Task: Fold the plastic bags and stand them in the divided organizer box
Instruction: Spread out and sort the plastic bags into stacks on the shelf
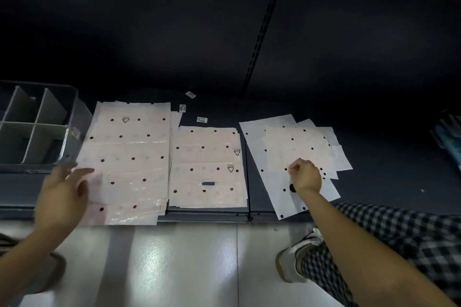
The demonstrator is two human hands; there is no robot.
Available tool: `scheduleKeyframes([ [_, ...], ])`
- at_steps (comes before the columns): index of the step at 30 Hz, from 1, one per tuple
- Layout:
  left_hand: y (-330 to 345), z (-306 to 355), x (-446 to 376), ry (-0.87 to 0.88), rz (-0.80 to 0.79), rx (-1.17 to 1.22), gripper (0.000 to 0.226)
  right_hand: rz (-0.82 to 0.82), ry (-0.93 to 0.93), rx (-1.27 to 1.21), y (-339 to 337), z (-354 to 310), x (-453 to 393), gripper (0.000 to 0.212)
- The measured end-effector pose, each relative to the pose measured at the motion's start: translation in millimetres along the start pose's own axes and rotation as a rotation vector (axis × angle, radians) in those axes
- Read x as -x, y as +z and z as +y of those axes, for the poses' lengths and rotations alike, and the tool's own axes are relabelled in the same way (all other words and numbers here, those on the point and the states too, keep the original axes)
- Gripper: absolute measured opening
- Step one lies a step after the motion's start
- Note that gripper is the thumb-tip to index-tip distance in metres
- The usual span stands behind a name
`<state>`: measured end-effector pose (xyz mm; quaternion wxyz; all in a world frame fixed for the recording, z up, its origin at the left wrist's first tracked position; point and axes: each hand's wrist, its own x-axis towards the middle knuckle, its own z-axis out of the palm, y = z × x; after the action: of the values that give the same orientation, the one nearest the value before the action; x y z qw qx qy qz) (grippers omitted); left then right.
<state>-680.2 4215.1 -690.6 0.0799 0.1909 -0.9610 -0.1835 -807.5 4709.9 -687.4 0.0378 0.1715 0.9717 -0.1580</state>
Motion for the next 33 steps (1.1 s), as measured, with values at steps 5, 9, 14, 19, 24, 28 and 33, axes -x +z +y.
scheduleKeyframes([
  [5, 2.0, 39.7, 14.5, 0.450, -0.100, -0.030, 0.032, -0.011, 0.051, -0.075, 3.7, 6.9, 6.7, 0.038],
  [9, 20.9, 50.8, 31.6, 0.391, -0.487, -0.019, 0.066, 0.029, 0.076, -0.085, 1.4, 12.6, 4.5, 0.018],
  [14, 31.9, 45.4, 30.2, 0.349, -0.544, -0.050, 0.056, 0.077, 0.137, -0.190, -2.4, 1.8, 8.8, 0.025],
  [19, 21.4, 80.6, 28.8, 0.359, -0.385, 0.159, 0.058, 0.130, 0.045, -0.458, -9.2, -62.9, 30.2, 0.019],
  [24, 25.0, 149.2, 34.6, 0.269, -0.557, 0.586, 0.078, -0.286, 0.134, -1.010, -8.7, -151.3, 71.2, 0.013],
  [28, 34.0, 185.4, 26.9, 0.051, -0.632, 0.827, 0.085, -0.549, 0.047, -1.091, -1.7, -178.8, 95.9, 0.014],
  [33, 43.2, 184.1, 5.7, -0.094, -0.411, 0.696, 0.060, -0.316, -0.155, -0.858, 3.0, -146.2, 70.3, 0.014],
])
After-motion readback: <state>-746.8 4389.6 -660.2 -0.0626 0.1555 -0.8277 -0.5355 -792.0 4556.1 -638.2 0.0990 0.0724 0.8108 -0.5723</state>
